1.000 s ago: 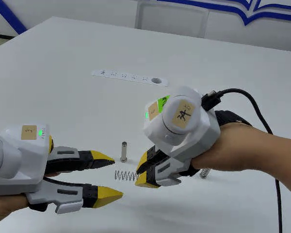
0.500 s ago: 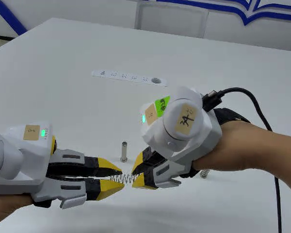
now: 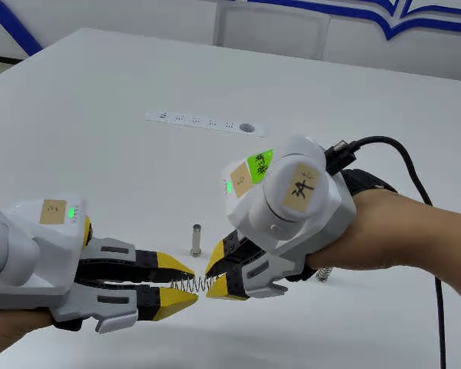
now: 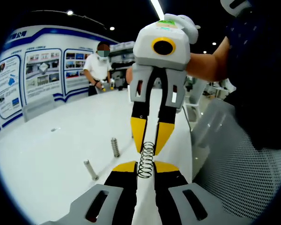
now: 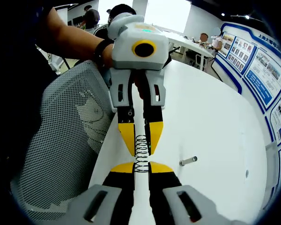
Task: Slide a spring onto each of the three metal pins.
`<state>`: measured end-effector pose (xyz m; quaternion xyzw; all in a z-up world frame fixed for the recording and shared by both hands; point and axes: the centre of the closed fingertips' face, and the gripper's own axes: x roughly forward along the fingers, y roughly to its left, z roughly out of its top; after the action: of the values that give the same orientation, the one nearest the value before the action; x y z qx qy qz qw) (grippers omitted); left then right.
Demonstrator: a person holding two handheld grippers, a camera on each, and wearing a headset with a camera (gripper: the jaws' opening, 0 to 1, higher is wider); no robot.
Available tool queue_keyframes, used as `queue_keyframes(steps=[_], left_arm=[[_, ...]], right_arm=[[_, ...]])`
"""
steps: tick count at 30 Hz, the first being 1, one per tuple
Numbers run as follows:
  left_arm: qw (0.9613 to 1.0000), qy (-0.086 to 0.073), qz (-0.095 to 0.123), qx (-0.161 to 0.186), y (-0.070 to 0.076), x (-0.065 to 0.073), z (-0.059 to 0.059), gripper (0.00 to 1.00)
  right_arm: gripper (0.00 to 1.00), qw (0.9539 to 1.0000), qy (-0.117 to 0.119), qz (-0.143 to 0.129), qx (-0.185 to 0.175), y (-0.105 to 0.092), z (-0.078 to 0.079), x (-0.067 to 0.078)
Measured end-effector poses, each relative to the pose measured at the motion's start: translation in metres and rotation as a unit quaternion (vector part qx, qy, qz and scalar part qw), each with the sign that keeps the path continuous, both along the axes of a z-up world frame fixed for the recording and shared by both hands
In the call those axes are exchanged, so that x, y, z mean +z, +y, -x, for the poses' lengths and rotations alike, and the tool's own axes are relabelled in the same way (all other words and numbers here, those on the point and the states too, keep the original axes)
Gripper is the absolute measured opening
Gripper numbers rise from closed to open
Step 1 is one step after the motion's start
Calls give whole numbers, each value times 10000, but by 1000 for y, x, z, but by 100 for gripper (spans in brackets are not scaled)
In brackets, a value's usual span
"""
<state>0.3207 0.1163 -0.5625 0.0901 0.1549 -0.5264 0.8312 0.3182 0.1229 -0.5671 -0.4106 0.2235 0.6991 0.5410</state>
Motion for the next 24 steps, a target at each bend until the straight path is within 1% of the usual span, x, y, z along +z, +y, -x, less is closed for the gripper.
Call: queue_keyframes(steps=[6, 8, 10, 13, 17, 19, 21, 24], left_arm=[[10000, -31, 40, -70, -1, 2, 2, 11], [9999, -14, 94, -127, -3, 3, 4, 11], [9998, -27, 95, -152, -4, 4, 5, 10], [9997, -41, 169, -170, -5, 7, 6, 10], [9996, -54, 201, -195, -6, 10, 6, 10], [9996, -38, 180, -206, -5, 9, 7, 10], [9996, -23, 187, -191, -5, 8, 6, 10], [9997, 12, 175, -151, -4, 6, 5, 11]], right_arm=[[12, 10000, 37, -19, -6, -1, 0, 0], [12, 10000, 90, 7, -34, -2, 1, -1], [12, 9999, 114, 30, -43, -2, 1, -3], [15, 9998, 170, 95, -67, -4, 2, -8], [15, 9997, 195, 82, -85, -4, 3, -10], [12, 9998, 178, 38, -98, -3, 2, -9], [12, 9997, 192, 20, -123, -3, 2, -7], [12, 9997, 178, -54, -156, -1, 1, 0]])
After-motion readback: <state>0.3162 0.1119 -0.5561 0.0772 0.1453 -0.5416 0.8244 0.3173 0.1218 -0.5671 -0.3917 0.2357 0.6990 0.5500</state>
